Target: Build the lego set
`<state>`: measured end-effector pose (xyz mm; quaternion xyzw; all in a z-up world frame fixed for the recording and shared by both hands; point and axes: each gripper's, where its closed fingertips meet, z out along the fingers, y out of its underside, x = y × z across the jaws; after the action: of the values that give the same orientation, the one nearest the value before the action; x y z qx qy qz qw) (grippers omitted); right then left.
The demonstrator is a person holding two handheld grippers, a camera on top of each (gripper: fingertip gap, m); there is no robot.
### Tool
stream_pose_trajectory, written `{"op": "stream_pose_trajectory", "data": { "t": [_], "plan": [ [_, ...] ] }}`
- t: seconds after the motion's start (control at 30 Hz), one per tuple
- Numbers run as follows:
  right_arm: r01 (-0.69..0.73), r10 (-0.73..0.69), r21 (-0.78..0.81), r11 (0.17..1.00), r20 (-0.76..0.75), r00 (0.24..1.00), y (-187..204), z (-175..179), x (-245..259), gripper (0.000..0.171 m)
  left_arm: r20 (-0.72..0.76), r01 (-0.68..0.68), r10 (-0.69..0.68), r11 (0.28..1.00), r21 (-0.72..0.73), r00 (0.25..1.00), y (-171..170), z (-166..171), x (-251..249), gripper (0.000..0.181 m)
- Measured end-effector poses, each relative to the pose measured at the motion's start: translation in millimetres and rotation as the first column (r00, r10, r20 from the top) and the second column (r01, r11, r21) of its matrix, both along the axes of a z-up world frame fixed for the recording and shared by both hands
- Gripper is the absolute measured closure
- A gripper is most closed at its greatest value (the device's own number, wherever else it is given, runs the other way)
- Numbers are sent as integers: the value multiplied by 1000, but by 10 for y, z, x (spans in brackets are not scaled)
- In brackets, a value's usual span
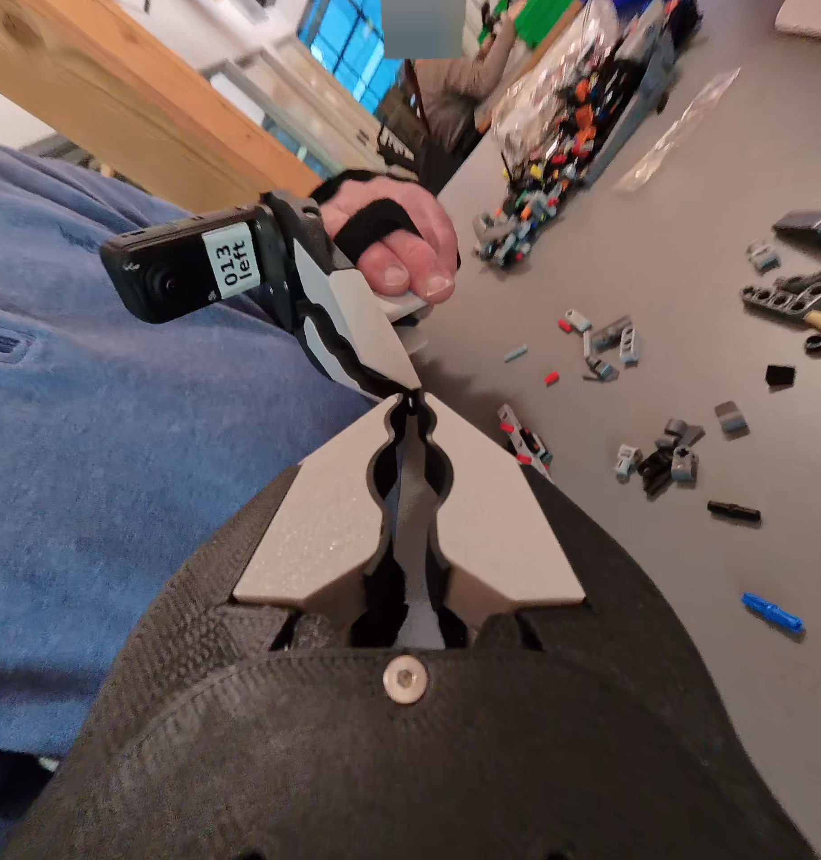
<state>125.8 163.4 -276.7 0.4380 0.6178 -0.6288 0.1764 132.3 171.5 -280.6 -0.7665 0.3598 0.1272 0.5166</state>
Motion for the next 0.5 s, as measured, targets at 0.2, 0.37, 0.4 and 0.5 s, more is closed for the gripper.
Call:
{"op": "stream_pose_trajectory", "data": {
  "t": [0.2, 0.37, 0.4, 0.5],
  "plan": [
    [183, -188, -96, 978, -46, 981, 96, 162, -100, 164, 61, -75, 70, 992, 96, 996, 38, 216, -128, 179],
    [205, -216, -225, 953, -21, 976, 71, 277, -85, 166, -12, -61, 63, 989, 135, 998, 63, 264, -100, 178],
    [214, -224, -236, 948, -17, 974, 74, 274, -90, 167, -19, -58, 61, 989, 139, 998, 69, 273, -93, 178],
    [227, -237, -271, 935, -5, 971, 74, 278, -93, 169, -70, -57, 68, 987, 153, 995, 86, 284, -86, 179]
  ]
}}
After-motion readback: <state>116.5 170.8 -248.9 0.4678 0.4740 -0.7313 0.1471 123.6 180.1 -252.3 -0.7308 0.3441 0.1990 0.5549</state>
